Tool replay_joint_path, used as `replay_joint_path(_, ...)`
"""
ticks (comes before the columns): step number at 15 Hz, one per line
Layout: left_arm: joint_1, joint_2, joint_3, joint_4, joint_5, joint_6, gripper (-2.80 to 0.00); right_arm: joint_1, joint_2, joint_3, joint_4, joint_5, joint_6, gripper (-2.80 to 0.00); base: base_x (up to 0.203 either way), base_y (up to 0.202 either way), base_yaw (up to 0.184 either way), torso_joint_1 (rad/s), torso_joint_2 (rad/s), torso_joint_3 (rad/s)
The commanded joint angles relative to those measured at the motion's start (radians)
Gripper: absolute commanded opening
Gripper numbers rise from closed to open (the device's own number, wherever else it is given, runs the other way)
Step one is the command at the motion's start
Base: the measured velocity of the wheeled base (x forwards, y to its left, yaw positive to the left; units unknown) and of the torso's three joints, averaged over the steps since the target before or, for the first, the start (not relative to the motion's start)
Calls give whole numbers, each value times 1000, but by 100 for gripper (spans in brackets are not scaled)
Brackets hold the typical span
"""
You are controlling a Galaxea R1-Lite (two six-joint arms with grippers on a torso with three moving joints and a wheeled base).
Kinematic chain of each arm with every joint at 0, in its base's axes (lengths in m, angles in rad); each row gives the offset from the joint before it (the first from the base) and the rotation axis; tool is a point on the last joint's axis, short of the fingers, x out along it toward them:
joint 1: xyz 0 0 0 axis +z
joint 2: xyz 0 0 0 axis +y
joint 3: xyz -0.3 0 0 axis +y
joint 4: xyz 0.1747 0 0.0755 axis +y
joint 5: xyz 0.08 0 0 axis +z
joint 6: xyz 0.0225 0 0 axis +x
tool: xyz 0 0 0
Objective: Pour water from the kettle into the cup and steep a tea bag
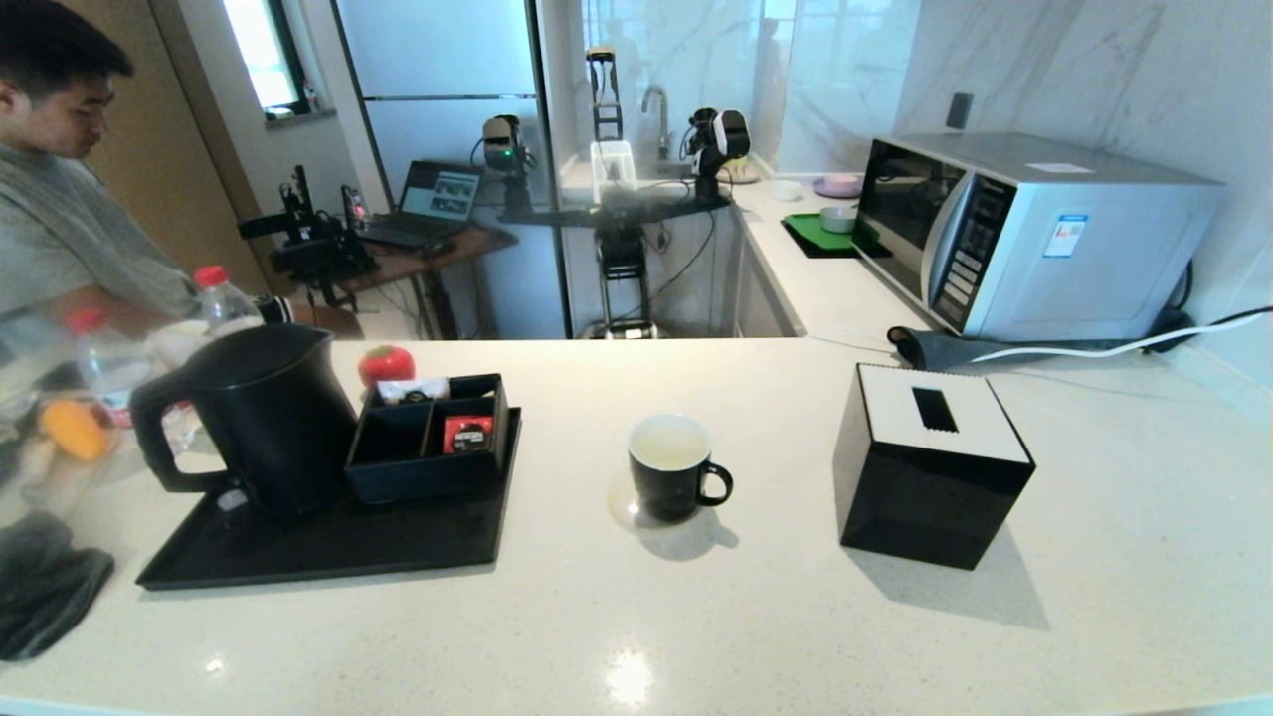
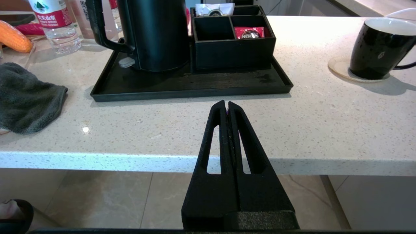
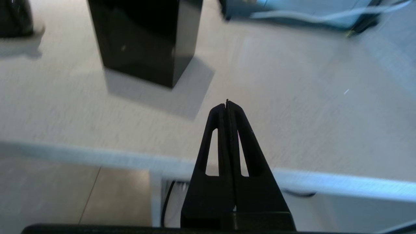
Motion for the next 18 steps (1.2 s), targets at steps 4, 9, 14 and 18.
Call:
replay_joint_path(4, 0, 0, 0, 0, 1, 0, -280, 58, -310, -5, 253, -5, 55, -280, 0, 0, 0, 0, 0, 0)
replay_joint_path(9, 0, 0, 0, 0, 1, -2, -280, 62, -320, 3, 242, -7, 103, -280, 0, 0, 0, 0, 0, 0)
replay_joint_path(14, 0, 0, 0, 0, 2, -2, -280, 62, -320, 3, 240, -8, 106, -280, 0, 0, 0, 0, 0, 0)
replay_joint_path(18, 0, 0, 0, 0, 1, -2, -280, 62, -320, 3, 242, -7, 103, -280, 0, 0, 0, 0, 0, 0)
